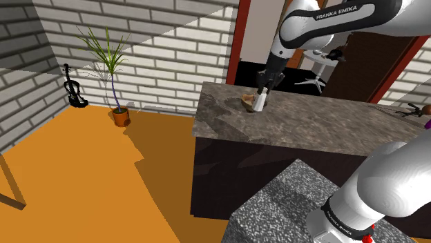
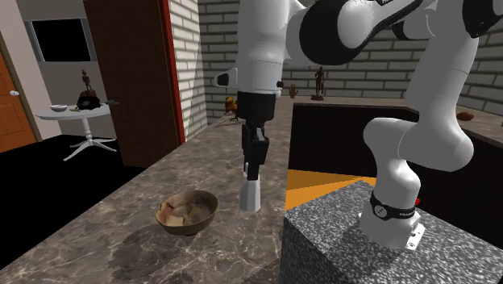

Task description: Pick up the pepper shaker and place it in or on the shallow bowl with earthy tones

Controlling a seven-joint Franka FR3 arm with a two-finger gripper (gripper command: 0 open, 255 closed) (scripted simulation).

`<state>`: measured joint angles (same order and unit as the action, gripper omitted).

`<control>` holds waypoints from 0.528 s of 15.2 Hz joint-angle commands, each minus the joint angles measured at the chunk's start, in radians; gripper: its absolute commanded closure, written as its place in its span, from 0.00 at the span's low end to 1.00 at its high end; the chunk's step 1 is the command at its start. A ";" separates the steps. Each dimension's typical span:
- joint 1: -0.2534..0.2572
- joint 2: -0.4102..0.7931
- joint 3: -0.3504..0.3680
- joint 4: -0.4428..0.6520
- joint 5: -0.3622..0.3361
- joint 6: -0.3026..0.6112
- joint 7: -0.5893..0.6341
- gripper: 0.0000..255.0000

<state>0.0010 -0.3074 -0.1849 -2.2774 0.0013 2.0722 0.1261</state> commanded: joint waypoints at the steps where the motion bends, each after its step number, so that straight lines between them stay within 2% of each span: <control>1: 0.000 -0.010 0.001 0.019 -0.002 -0.029 0.002 1.00; 8: 0.000 -0.023 0.005 0.101 -0.003 -0.124 0.008 1.00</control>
<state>0.0014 -0.3291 -0.1798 -2.1906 -0.0018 1.9641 0.1335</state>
